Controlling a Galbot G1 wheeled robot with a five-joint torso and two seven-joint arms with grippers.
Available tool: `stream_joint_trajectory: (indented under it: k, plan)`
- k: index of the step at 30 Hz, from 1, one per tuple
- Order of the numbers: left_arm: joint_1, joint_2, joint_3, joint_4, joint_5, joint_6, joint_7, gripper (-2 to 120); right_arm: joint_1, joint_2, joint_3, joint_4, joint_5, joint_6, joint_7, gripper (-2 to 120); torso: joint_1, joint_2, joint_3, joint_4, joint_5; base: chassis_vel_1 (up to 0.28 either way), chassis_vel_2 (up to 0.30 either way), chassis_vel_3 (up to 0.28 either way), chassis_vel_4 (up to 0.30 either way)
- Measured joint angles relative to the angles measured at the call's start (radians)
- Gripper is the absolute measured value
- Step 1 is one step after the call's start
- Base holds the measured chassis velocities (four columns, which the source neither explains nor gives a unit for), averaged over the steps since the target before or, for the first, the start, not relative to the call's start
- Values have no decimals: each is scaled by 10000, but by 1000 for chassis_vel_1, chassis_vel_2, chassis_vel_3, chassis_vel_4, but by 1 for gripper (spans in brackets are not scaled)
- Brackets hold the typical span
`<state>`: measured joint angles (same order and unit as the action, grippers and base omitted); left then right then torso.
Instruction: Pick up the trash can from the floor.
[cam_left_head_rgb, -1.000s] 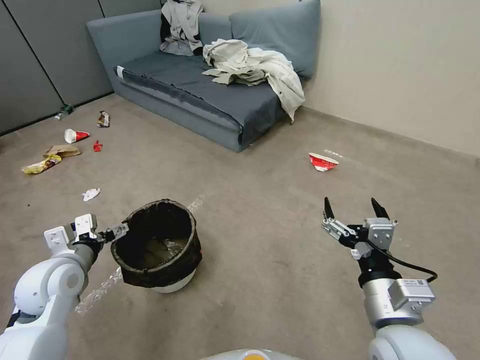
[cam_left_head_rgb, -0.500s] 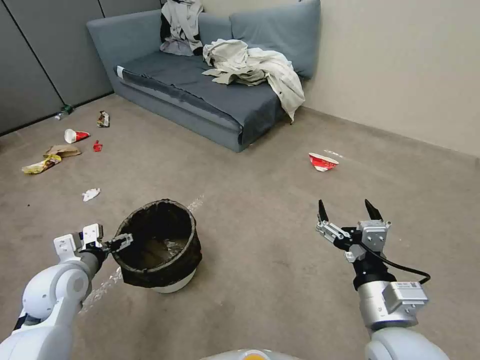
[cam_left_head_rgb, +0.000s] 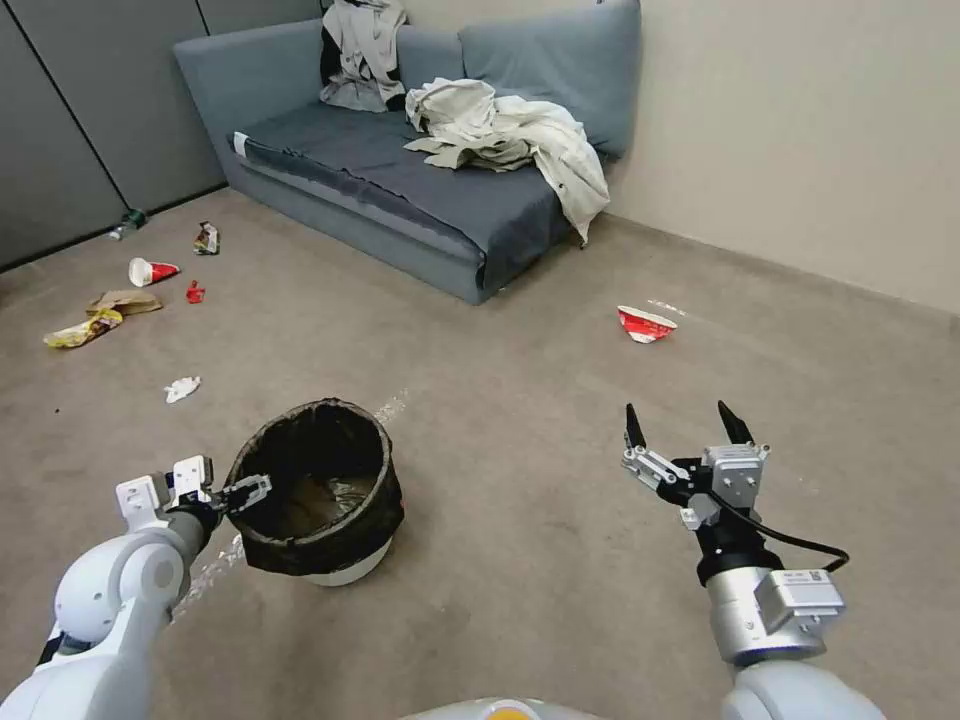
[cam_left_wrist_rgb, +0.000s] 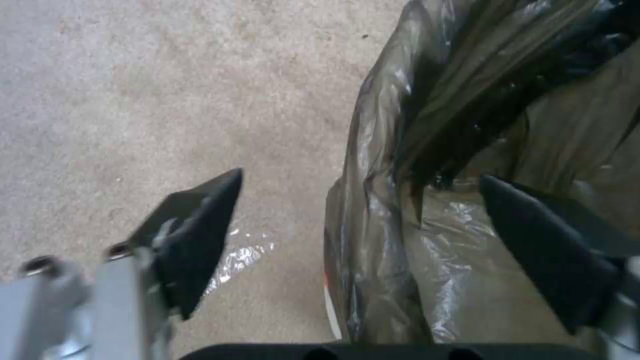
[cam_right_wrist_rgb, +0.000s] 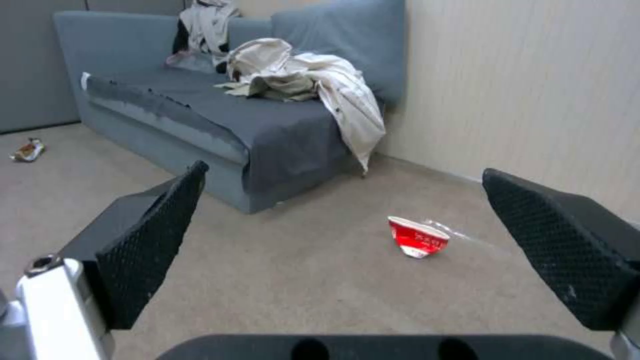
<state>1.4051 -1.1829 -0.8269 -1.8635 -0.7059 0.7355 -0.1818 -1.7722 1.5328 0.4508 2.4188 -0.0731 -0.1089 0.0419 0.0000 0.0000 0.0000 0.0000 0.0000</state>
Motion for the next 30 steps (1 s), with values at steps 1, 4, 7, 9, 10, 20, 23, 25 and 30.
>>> stream_joint_trajectory:
  k: [1, 4, 7, 9, 10, 20, 23, 25, 30]
  plan:
    - [0, 0, 0, 0, 0, 0, 0, 86, 0, 0, 0, 0, 0, 0, 0, 100, 0, 0, 0, 0, 0, 0, 0, 0, 0]
    - [-2, -16, 7, 30, 7, 0, -10, 73, 0, -4, -21, -15, -12, 28, 0, 100, 0, 0, 0, 0, 0, 0, 0, 0, 0]
    - [-28, -23, 24, 53, 5, 0, -16, 59, 8, -6, -24, -18, -12, 35, 0, 100, 0, 0, 0, 0, 0, 0, 0, 0, 0]
    - [-41, -27, 34, 61, 2, 0, -17, 55, 10, -5, -24, -19, -12, 36, 0, 100, 0, 0, 0, 0, 0, 0, 0, 0, 0]
    - [-53, -32, 42, 66, 1, 0, -23, 51, 12, -3, -24, -21, -12, 37, 0, 100, 0, 0, 0, 0, 0, 0, 0, 0, 0]
    - [-97, -106, 56, 90, -19, 0, -144, 15, 38, 0, -13, -28, 25, 38, 2, 100, 0, 0, 0, 0, 0, 0, 0, 0, 0]
    - [-112, -115, 57, 100, -34, 0, -145, 7, 42, 2, -12, -32, 29, 43, 7, 100, 0, 0, 0, 0, -1, 0, 0, 0, 0]
    - [-118, -116, 57, 107, -36, 0, -153, 5, 46, -1, 0, -35, 33, 48, 10, 100, 0, 0, 0, 0, 0, 0, 0, 0, 0]
    - [-116, -154, 50, 72, -54, 0, -255, 5, 53, -15, 20, -47, 38, 61, 23, 100, 0, 0, 0, 0, -1, 0, 0, 0, 0]
